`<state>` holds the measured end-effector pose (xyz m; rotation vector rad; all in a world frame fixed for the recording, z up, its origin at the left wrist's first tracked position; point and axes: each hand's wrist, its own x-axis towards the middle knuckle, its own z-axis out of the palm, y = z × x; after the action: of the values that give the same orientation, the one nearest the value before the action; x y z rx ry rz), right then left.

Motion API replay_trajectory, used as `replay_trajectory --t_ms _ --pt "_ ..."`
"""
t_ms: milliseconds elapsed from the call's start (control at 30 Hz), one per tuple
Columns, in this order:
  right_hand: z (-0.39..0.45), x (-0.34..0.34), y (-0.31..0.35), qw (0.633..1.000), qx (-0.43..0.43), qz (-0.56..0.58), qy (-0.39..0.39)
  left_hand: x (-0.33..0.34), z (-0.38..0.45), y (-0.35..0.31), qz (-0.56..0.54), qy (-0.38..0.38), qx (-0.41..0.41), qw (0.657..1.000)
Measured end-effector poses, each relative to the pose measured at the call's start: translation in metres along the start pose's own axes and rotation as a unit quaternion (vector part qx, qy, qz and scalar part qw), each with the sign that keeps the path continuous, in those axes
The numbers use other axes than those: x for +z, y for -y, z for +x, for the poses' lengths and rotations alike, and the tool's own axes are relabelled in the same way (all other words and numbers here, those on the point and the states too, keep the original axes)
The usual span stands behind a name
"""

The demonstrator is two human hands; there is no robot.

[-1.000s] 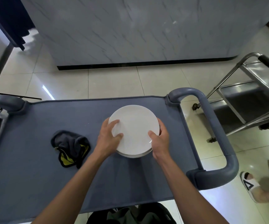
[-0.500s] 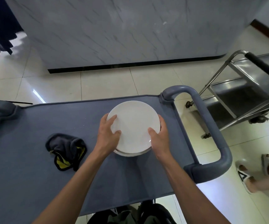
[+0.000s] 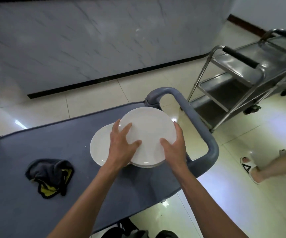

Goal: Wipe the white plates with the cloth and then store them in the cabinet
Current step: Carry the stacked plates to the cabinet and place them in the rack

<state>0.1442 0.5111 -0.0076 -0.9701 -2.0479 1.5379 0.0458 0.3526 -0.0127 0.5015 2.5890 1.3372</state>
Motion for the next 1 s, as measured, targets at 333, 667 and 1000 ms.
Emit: replay_trajectory --t_ms 333,667,1000 --pt "-0.036 -0.141 -0.025 0.994 0.033 0.030 -0.096 0.084 -0.051 -0.090 0.020 0.087 0.079 0.993" --pt "-0.094 -0.308 -0.065 0.971 0.035 0.105 -0.213 0.207 -0.123 -0.189 0.001 0.187 0.166 0.968" --pt "-0.145 -0.437 -0.108 0.915 0.090 0.127 -0.372 0.325 -0.183 -0.294 0.016 0.331 0.284 0.900"
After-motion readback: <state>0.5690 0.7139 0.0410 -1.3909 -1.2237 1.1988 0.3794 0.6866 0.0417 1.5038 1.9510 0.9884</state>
